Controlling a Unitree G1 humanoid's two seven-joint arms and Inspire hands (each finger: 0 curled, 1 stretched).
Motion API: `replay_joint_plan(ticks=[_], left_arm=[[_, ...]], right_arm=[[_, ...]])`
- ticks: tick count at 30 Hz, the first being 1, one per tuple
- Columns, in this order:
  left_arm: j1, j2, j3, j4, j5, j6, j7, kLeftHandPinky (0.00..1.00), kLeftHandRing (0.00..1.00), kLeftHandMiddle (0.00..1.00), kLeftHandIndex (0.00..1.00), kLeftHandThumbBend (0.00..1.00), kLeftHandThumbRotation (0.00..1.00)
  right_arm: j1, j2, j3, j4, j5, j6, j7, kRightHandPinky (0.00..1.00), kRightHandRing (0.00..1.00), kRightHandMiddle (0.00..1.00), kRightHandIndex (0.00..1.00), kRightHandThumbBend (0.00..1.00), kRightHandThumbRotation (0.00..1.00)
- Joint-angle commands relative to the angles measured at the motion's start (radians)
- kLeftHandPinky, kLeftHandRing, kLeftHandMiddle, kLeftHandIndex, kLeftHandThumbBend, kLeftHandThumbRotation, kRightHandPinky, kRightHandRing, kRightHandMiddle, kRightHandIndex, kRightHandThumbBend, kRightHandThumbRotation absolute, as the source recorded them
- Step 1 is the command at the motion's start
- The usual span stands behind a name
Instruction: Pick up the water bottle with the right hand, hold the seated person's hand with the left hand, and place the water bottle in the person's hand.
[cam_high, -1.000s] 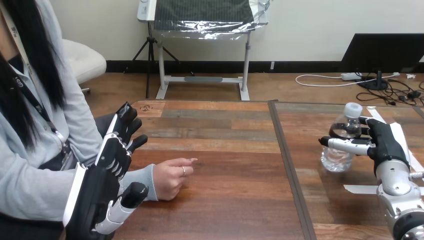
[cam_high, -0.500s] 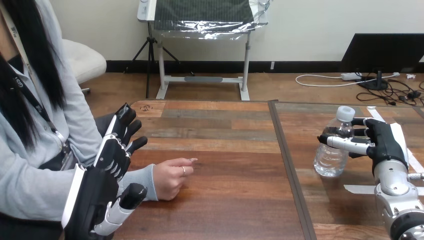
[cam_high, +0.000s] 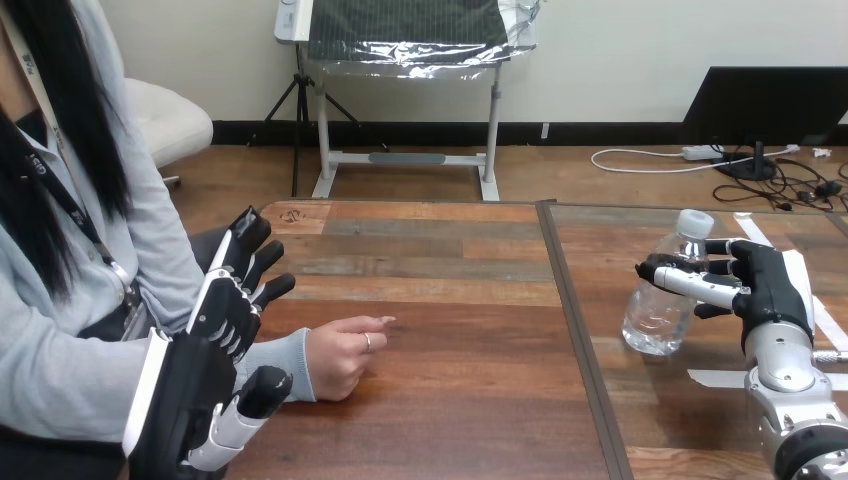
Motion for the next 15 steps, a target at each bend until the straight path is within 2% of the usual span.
replay_joint_plan(ticks=[1,15], left_arm=[[-0.045,-0.007,0.006,-0.034,0.016,-0.019,0.011,0.85,0.93,0.97,0.96,1.0,0.82],[-0.048,-0.01,0.007,-0.036,0.041,-0.01,0.025,0.86,0.93,0.96,0.95,1.0,0.82]], right_arm=[[-0.059,0.001,-0.024,-0.023,0.024,-0.063,-0.01,0.43,0.49,0.55,0.58,0.76,0.0],[-0.078,0.001,-0.051,-0.027,0.058,-0.08,0.024,0.43,0.49,0.55,0.57,0.76,0.0]])
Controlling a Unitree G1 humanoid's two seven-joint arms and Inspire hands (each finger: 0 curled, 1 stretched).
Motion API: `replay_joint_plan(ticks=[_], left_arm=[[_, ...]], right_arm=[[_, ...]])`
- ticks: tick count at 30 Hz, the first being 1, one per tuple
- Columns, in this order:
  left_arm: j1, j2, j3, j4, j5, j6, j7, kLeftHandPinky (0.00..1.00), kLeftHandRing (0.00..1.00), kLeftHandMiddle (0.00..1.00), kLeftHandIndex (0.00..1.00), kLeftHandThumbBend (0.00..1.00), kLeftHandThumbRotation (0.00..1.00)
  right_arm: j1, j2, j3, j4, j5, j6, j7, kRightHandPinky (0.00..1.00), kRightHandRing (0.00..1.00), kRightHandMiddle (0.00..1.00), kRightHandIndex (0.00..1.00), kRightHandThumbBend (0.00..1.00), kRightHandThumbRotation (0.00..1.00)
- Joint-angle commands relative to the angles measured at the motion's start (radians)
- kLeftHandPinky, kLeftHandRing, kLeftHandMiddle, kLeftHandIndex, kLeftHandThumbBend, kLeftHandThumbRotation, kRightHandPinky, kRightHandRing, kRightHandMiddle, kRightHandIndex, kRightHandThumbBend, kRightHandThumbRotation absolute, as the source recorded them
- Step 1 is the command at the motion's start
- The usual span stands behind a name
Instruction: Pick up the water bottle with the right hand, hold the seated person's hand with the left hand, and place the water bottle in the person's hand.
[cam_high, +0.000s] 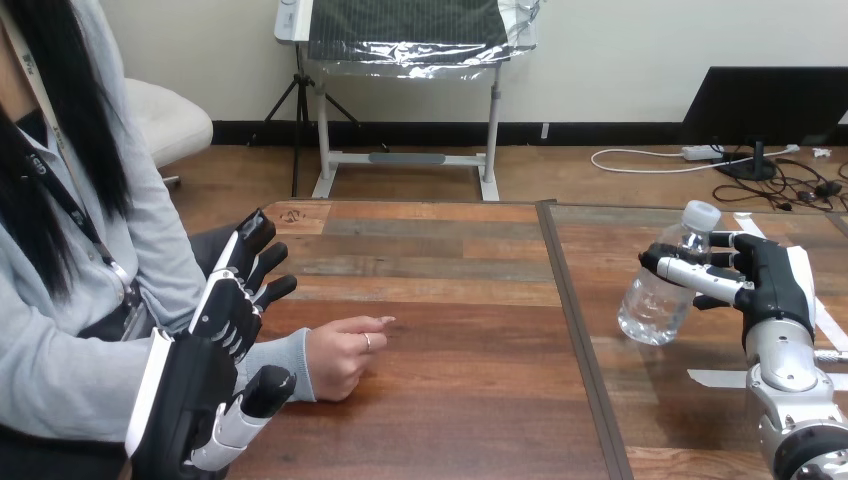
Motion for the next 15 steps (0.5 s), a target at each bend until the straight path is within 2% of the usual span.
replay_joint_plan(ticks=[1,11,15], left_arm=[[-0.048,-0.004,0.003,-0.036,0.022,-0.011,0.012,0.86,0.93,0.96,0.94,1.0,0.83],[-0.055,-0.006,0.001,-0.027,0.022,-0.012,0.015,0.86,0.93,0.96,0.94,1.0,0.83],[-0.061,-0.007,0.01,-0.019,0.046,-0.024,0.028,0.86,0.93,0.95,0.93,1.0,0.82]], right_arm=[[-0.079,-0.003,-0.024,-0.028,0.026,-0.045,0.012,0.43,0.49,0.55,0.57,0.75,0.0],[-0.088,-0.001,-0.043,-0.035,0.059,-0.075,0.047,0.38,0.45,0.53,0.55,0.76,0.0],[-0.091,0.0,-0.046,-0.038,0.066,-0.093,0.057,0.36,0.43,0.52,0.54,0.76,0.0]])
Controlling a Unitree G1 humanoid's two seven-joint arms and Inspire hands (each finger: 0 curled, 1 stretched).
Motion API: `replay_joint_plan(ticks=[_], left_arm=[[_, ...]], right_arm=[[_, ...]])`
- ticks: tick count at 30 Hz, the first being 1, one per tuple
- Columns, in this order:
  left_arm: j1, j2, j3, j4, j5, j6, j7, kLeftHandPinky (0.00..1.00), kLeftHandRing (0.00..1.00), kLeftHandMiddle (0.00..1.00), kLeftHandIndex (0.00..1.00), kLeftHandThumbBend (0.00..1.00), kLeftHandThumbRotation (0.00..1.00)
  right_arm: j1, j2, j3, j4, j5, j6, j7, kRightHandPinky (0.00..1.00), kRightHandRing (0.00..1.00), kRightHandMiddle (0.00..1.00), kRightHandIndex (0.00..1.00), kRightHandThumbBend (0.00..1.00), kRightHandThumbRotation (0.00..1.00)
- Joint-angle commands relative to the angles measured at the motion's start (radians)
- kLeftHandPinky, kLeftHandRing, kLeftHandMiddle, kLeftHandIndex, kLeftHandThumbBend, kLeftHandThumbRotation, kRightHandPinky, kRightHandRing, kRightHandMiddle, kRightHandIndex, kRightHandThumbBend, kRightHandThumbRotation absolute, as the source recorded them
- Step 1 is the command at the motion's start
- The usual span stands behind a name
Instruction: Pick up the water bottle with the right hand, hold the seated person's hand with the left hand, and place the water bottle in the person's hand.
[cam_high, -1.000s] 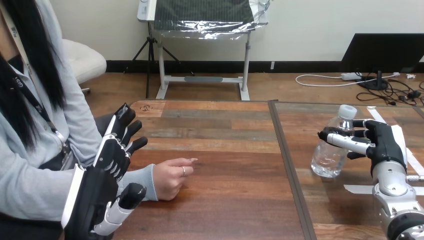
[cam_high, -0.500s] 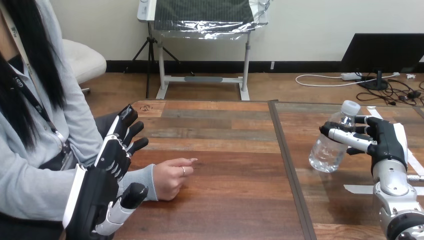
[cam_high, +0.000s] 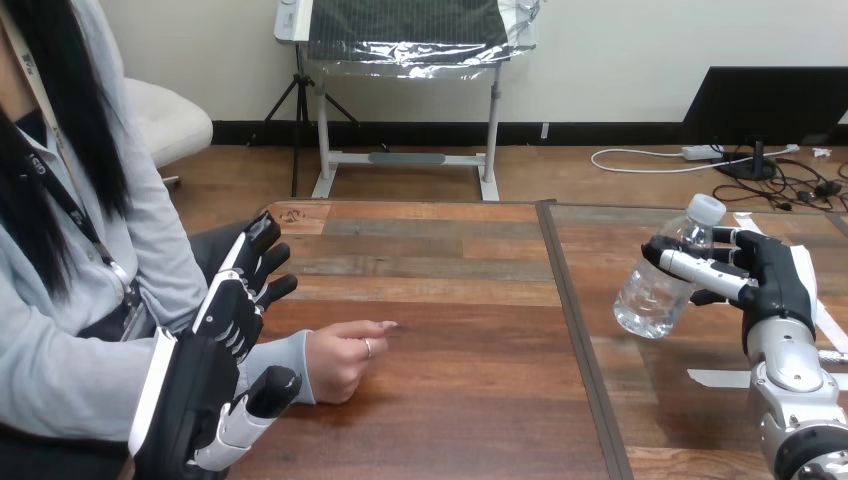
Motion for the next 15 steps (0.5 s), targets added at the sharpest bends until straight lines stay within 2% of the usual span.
replay_joint_plan(ticks=[1,5,7,11,15], left_arm=[[-0.063,-0.006,0.011,-0.014,0.029,-0.031,0.021,0.86,0.93,0.95,0.93,1.0,0.82],[-0.067,-0.003,0.03,-0.01,0.094,-0.034,0.057,0.84,0.92,0.95,0.93,1.0,0.83],[-0.068,0.005,0.051,-0.017,0.172,-0.028,0.095,0.83,0.91,0.94,0.94,1.0,0.83],[-0.07,0.027,0.067,-0.032,0.249,-0.01,0.133,0.83,0.91,0.94,0.94,1.0,0.8],[-0.058,0.048,0.1,-0.101,0.383,0.051,0.189,0.82,0.9,0.94,0.94,1.0,0.74]], right_arm=[[-0.092,0.0,-0.018,-0.038,0.022,-0.069,0.017,0.35,0.43,0.52,0.54,0.76,0.0],[-0.098,0.003,-0.031,-0.04,0.042,-0.071,0.039,0.34,0.42,0.52,0.53,0.75,0.0],[-0.104,0.006,-0.039,-0.041,0.054,-0.067,0.049,0.35,0.42,0.52,0.53,0.74,0.0],[-0.112,0.01,-0.047,-0.045,0.073,-0.069,0.069,0.35,0.42,0.52,0.53,0.74,0.0],[-0.119,0.012,-0.043,-0.049,0.072,-0.073,0.07,0.35,0.42,0.51,0.53,0.73,0.0]])
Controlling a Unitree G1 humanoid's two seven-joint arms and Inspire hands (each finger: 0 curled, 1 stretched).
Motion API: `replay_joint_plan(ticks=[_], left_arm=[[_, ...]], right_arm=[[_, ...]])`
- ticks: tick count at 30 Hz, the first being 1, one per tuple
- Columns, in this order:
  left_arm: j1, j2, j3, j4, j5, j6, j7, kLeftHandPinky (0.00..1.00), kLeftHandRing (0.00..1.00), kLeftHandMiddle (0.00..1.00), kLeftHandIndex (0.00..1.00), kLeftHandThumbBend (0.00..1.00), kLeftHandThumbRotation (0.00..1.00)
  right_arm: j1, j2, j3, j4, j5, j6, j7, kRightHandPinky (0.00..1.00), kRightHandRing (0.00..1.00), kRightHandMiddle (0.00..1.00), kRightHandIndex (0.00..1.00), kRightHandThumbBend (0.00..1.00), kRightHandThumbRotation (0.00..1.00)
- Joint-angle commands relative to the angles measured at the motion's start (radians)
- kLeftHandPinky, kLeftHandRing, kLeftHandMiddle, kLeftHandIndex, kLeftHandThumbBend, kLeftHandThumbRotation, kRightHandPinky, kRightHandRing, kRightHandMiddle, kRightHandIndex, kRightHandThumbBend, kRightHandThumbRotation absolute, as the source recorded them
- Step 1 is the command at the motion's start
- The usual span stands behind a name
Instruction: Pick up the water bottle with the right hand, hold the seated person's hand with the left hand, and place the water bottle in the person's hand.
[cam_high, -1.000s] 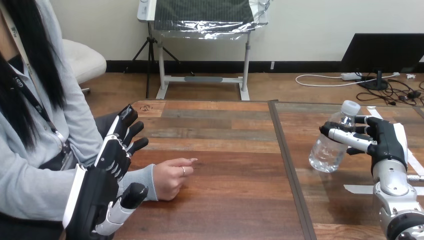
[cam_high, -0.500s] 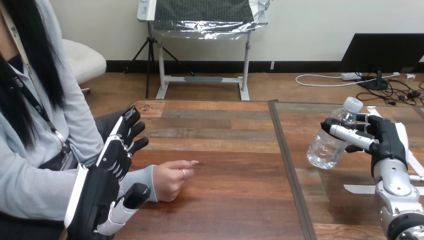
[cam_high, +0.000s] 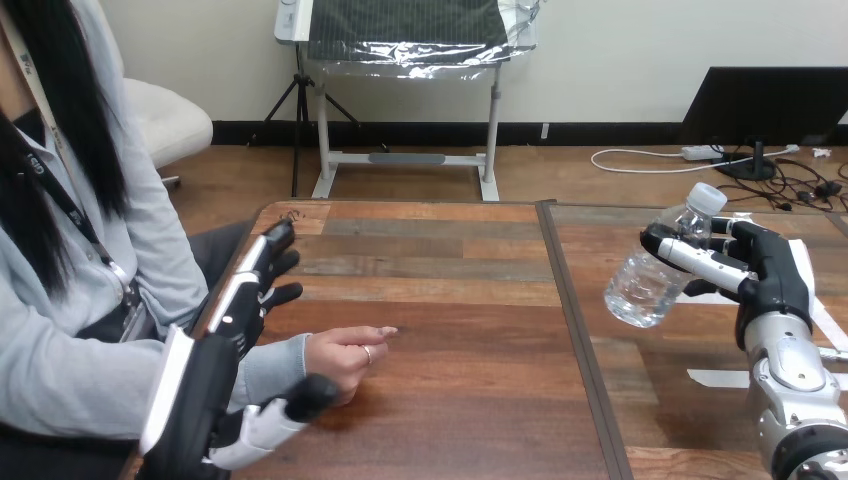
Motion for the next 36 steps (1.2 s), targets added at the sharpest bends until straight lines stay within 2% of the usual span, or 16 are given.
replay_joint_plan(ticks=[1,5,6,9,12,13,14,16,21,26,36], left_arm=[[-0.047,0.039,0.05,-0.11,0.136,0.062,0.063,0.83,0.9,0.93,0.93,1.0,0.7],[-0.032,0.056,0.07,-0.187,0.241,0.134,0.1,0.84,0.9,0.92,0.92,1.0,0.63],[-0.029,0.061,0.08,-0.215,0.293,0.159,0.116,0.84,0.9,0.92,0.92,1.0,0.62],[-0.026,0.076,0.09,-0.263,0.379,0.208,0.147,0.82,0.87,0.9,0.9,1.0,0.55],[-0.027,0.094,0.091,-0.296,0.418,0.25,0.15,0.81,0.86,0.88,0.89,1.0,0.51],[-0.043,0.134,0.092,-0.322,0.471,0.298,0.133,0.81,0.85,0.87,0.87,1.0,0.4],[-0.062,0.173,0.093,-0.34,0.514,0.336,0.11,0.81,0.84,0.86,0.87,1.0,0.39],[-0.082,0.213,0.092,-0.359,0.558,0.377,0.089,0.8,0.83,0.85,0.85,1.0,0.37],[-0.11,0.252,0.082,-0.367,0.569,0.42,0.059,0.77,0.81,0.82,0.81,1.0,0.31],[-0.138,0.3,0.065,-0.365,0.57,0.458,0.027,0.76,0.8,0.81,0.8,1.0,0.31],[-0.2,0.395,0.022,-0.341,0.599,0.5,-0.025,0.75,0.79,0.8,0.78,1.0,0.28]], right_arm=[[-0.117,0.002,-0.012,-0.05,0.019,-0.045,0.008,0.35,0.42,0.52,0.52,0.73,0.0],[-0.122,0.003,-0.007,-0.054,0.013,-0.05,0.009,0.35,0.42,0.52,0.52,0.73,0.0],[-0.123,0.003,-0.007,-0.055,0.014,-0.053,0.014,0.35,0.42,0.52,0.52,0.73,0.0],[-0.125,0.005,-0.01,-0.057,0.018,-0.058,0.024,0.35,0.42,0.52,0.52,0.73,0.0],[-0.129,0.009,-0.016,-0.06,0.027,-0.059,0.034,0.35,0.42,0.52,0.52,0.73,0.0],[-0.132,0.015,-0.02,-0.065,0.034,-0.066,0.043,0.35,0.42,0.52,0.52,0.72,0.0],[-0.133,0.02,-0.024,-0.071,0.041,-0.076,0.054,0.35,0.42,0.52,0.52,0.72,0.0],[-0.134,0.026,-0.027,-0.076,0.049,-0.088,0.066,0.35,0.42,0.51,0.52,0.72,0.0],[-0.134,0.029,-0.025,-0.08,0.059,-0.093,0.08,0.36,0.42,0.51,0.51,0.73,0.0],[-0.134,0.032,-0.023,-0.081,0.064,-0.099,0.083,0.36,0.42,0.51,0.51,0.73,0.0],[-0.132,0.038,-0.029,-0.09,0.087,-0.114,0.118,0.34,0.4,0.49,0.5,0.74,0.0]])
